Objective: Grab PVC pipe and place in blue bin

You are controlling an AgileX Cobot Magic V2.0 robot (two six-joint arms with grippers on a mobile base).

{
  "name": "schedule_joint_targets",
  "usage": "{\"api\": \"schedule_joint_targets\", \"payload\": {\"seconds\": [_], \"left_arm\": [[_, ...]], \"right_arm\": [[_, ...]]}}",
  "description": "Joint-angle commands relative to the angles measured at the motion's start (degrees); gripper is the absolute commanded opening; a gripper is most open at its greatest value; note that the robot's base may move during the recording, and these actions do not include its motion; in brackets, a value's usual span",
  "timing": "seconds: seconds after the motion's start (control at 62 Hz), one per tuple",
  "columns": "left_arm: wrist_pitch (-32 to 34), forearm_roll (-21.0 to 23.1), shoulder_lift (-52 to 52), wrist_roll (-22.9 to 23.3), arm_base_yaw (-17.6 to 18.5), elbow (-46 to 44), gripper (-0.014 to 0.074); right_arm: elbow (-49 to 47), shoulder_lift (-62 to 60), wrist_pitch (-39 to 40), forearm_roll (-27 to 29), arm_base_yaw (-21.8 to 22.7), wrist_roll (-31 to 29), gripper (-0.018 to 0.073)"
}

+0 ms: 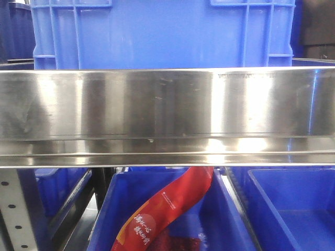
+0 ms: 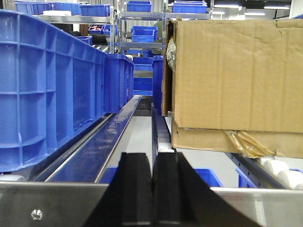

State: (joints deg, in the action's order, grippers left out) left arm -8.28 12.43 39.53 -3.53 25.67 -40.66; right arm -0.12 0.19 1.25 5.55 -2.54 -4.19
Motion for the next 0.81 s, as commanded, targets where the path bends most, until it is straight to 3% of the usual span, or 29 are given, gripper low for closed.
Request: {"api": "schedule_joint_targets", "payload": {"seconds": [0.0,0.161,0.307,0.791], "left_arm": [[1.37,-1.58,-0.52,0.09,0.32,0.51,-0.0111],[7.77,-5.66,-1.73,0.09,-0.99,5.74,-0.0111],[15.40,-5.67,-6.05,0.09,-4.85,15.14,-0.0111],[7.14,-5.67,-31.55,0.09,-21.53,32.90,-0.0111]], "right_arm": [[0.12,-0.19,0.53,-0.51,0.30,-0.46,-0.0163],[0.12,-0.19,0.53,-0.51,0.30,-0.46,-0.0163],[0.12,-0.19,0.53,-0.51,0.30,-0.46,-0.0163],[0.12,-0.19,0.53,-0.51,0.30,-0.46,-0.0163]]}}
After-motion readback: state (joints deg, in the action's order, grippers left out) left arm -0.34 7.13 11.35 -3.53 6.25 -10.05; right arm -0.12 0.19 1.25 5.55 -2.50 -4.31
